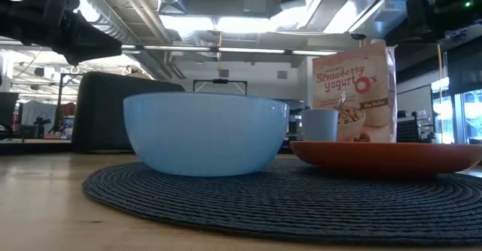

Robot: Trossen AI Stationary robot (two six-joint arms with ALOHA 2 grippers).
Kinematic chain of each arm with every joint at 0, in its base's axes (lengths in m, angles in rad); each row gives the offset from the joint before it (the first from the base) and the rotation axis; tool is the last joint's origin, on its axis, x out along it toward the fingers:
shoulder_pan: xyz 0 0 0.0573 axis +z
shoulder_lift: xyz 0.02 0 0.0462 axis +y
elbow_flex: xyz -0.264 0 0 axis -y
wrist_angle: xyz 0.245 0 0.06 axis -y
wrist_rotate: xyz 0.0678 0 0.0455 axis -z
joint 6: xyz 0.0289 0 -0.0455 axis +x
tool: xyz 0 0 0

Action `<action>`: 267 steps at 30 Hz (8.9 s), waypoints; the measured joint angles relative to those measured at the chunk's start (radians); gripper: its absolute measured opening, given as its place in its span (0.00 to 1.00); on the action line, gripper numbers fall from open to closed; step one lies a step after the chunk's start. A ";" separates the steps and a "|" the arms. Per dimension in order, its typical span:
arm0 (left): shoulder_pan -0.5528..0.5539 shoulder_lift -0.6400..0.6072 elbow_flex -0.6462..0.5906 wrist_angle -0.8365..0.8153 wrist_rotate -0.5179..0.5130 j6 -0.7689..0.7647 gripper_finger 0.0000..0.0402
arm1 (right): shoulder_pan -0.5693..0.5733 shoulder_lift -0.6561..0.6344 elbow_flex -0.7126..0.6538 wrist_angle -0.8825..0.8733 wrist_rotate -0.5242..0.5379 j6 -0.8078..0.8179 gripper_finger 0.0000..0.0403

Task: Arrange a breakfast setting
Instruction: Pour the cereal from the box on the blue bowl

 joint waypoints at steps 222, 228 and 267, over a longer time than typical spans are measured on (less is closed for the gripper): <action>0.283 1.485 0.846 0.693 0.688 0.411 0.41 | -0.856 0.546 0.319 0.804 -1.994 -0.136 0.00; 0.283 1.485 0.846 0.692 0.676 0.411 0.35 | -0.858 0.545 0.320 0.780 -1.986 -0.133 0.11; 0.288 1.254 0.846 0.246 0.526 0.438 0.25 | -0.857 0.301 0.320 0.625 -1.799 -0.123 0.58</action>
